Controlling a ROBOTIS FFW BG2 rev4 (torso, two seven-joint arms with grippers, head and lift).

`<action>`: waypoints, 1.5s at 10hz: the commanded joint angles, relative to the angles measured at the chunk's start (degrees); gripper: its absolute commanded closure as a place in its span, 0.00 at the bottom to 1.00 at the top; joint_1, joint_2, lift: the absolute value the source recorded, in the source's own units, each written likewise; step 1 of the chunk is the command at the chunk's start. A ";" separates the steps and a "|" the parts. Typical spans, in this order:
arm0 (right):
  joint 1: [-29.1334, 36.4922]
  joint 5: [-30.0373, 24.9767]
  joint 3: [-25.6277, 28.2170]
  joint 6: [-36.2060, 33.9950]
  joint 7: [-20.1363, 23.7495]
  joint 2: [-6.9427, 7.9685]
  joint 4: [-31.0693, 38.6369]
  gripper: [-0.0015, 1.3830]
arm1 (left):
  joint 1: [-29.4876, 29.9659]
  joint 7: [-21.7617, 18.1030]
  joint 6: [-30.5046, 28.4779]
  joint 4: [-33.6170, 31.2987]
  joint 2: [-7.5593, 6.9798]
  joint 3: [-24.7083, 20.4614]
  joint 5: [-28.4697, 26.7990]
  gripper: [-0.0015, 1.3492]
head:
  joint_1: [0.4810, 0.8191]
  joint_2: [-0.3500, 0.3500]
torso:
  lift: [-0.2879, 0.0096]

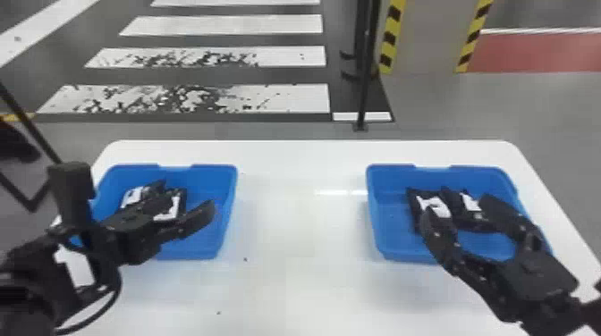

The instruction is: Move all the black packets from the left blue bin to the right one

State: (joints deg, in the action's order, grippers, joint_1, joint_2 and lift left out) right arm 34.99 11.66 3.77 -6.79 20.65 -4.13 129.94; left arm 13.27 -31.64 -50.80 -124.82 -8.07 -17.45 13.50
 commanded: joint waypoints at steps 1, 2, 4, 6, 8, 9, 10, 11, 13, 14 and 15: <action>3.96 -0.12 -0.68 0.89 0.00 0.00 4.00 0.11 | -1.88 0.62 -1.36 3.39 -0.02 -0.83 -2.30 0.12 | 0.63 0.63 | 0.50; 5.51 0.11 -0.91 1.03 0.00 0.00 4.84 0.12 | -3.14 0.97 -3.19 4.94 0.07 -1.51 -3.90 0.12 | 0.63 0.68 | 0.50; 7.20 0.80 -1.48 1.03 0.35 0.00 5.12 0.12 | -5.68 2.02 -4.88 8.31 -0.02 -3.57 -7.78 0.12 | 0.63 0.77 | 0.50; 7.62 1.25 -2.05 0.89 0.53 0.00 4.98 0.12 | -7.93 3.69 -6.43 10.42 -0.28 -4.37 -9.84 0.12 | 0.63 0.84 | 0.50; 7.34 2.05 -2.05 0.32 0.53 0.00 4.70 0.12 | -12.71 4.13 -7.97 17.17 -1.07 -3.57 -10.75 0.12 | 0.63 0.89 | 0.50; 7.20 2.74 -2.40 0.18 0.62 0.09 4.14 0.12 | -13.27 4.13 -7.97 18.58 -1.25 -3.23 -10.64 0.12 | 0.63 0.90 | 0.50; 7.20 3.08 -2.74 0.04 0.70 0.09 4.00 0.12 | -13.97 4.66 -7.97 20.26 -1.16 -3.11 -10.75 0.12 | 0.63 0.90 | 0.50; 7.06 3.42 -2.74 -0.38 0.88 0.09 3.72 0.12 | -15.38 4.75 -7.97 22.65 -1.25 -2.88 -11.21 0.12 | 0.63 0.90 | 0.50; 6.77 3.65 -2.74 -0.80 1.14 0.09 3.30 0.12 | -18.61 4.84 -5.86 28.00 -1.95 -1.40 -11.44 0.13 | 0.63 0.90 | 0.50; 6.63 3.88 -2.97 -0.94 1.32 0.00 2.87 0.12 | -20.30 4.84 -5.58 31.23 -2.30 -0.60 -10.98 0.14 | 0.63 0.90 | 0.50; 6.49 4.00 -2.97 -1.08 1.50 0.00 2.73 0.12 | -21.85 4.75 -6.29 34.04 -2.57 0.20 -10.98 0.19 | 0.63 0.89 | 0.50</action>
State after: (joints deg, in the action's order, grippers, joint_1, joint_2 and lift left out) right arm 41.52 15.59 0.82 -7.86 22.14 -4.07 132.82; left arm -7.73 -26.86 -56.78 -92.43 -10.51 -17.70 2.46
